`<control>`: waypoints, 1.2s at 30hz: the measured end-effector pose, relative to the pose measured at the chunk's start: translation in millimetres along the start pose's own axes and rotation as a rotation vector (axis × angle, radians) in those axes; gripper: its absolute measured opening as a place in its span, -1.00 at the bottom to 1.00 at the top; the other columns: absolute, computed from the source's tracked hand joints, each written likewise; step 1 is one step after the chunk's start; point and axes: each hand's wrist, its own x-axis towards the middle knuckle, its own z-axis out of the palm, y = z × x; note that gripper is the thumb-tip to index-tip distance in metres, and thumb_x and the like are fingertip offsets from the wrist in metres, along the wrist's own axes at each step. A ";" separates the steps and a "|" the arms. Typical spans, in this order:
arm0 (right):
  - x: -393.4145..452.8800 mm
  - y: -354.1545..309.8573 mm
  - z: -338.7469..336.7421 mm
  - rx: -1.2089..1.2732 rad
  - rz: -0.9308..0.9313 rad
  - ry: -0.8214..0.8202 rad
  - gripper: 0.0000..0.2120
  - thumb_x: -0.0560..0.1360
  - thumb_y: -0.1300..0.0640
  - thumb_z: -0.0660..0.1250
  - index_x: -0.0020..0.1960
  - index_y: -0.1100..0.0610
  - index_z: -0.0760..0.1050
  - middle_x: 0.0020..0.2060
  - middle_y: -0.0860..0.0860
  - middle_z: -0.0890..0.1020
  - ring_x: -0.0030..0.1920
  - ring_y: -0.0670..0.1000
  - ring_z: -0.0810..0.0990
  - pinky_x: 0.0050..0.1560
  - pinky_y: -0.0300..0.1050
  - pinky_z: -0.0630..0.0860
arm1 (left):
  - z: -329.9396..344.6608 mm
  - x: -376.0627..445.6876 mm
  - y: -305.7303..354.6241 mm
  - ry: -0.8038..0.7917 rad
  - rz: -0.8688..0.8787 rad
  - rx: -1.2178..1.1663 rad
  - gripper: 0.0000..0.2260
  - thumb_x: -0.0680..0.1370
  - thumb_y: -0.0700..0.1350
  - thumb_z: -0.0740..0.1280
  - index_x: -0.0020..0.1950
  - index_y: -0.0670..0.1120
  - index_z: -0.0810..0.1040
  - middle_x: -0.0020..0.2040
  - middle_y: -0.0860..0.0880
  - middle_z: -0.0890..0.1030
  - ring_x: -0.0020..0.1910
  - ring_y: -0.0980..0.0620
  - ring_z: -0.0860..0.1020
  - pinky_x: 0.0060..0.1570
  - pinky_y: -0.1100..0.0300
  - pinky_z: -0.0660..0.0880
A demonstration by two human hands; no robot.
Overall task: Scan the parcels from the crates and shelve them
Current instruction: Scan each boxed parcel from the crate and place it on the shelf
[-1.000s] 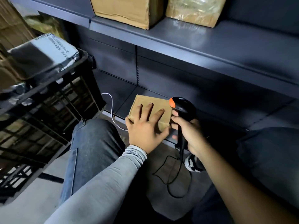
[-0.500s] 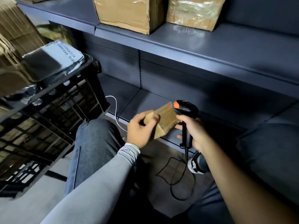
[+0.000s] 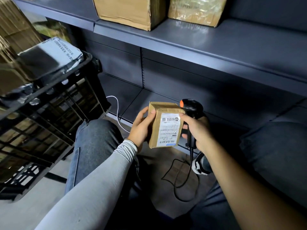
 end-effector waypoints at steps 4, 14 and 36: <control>-1.7 -2.7 -0.6 0.012 -0.006 0.056 -0.72 0.52 -0.03 0.49 0.17 0.05 0.62 -0.06 -0.01 0.77 -0.01 0.04 0.74 -0.38 -0.17 0.56 | -2.5 1.4 1.2 -0.126 -0.024 -0.064 -0.45 0.48 0.16 0.43 0.47 0.17 0.49 0.24 0.08 0.70 0.12 0.14 0.68 0.12 0.05 0.60; -10.4 -13.5 -3.4 0.031 -0.054 0.096 -0.76 0.53 0.06 0.49 0.19 0.03 0.61 -0.10 -0.02 0.76 -0.11 -0.05 0.74 -0.42 -0.18 0.58 | -17.7 20.8 -3.7 -0.233 -0.239 -0.003 -0.40 0.50 -0.10 0.54 0.47 0.25 0.44 0.08 -0.06 0.74 0.04 -0.10 0.68 -0.09 -0.21 0.62; -72.0 -46.1 -8.3 -0.269 0.010 -0.352 -0.91 0.57 0.08 0.45 0.06 0.04 0.62 -0.26 -0.04 0.68 -0.34 -0.01 0.63 -0.38 -0.14 0.52 | -43.0 64.9 25.9 -0.050 -0.053 -0.164 -0.64 0.59 -0.19 0.39 0.39 -0.02 0.53 0.07 0.03 0.71 0.04 -0.02 0.65 -0.24 -0.13 0.62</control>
